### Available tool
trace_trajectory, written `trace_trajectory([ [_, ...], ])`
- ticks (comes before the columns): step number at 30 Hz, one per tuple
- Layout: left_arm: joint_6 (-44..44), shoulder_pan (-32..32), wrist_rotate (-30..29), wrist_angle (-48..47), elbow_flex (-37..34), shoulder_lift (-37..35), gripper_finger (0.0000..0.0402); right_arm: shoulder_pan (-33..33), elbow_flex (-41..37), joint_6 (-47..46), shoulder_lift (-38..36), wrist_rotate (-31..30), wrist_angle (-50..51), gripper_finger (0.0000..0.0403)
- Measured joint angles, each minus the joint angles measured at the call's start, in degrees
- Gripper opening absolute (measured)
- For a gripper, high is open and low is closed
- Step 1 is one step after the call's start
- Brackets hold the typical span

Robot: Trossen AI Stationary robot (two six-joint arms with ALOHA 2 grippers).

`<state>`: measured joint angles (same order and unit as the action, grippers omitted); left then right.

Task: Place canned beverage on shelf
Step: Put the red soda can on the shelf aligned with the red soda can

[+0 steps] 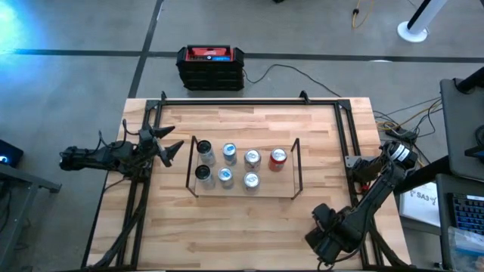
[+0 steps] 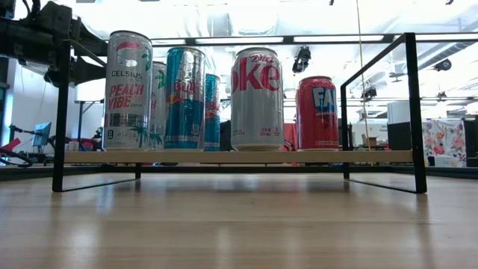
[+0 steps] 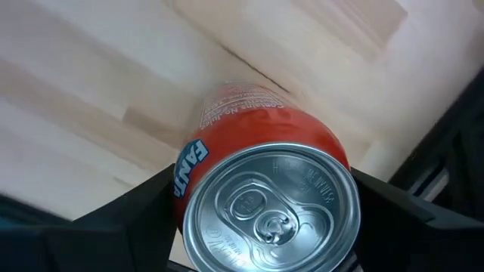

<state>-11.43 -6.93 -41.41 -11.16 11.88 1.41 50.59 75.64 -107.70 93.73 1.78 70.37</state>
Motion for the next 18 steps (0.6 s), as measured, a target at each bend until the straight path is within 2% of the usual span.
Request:
trace_trajectory([
  [12,-0.01,0.01,0.00,0.00,0.00,0.00,0.0368,0.02,0.00,-36.23,-0.09,-0.07,-0.21,0.0294],
  [18,-0.01,-0.01,0.00,-0.01,0.00,0.00,0.0368,0.02,0.00,-58.02,-0.24,-0.11,-0.15,0.0317],
])
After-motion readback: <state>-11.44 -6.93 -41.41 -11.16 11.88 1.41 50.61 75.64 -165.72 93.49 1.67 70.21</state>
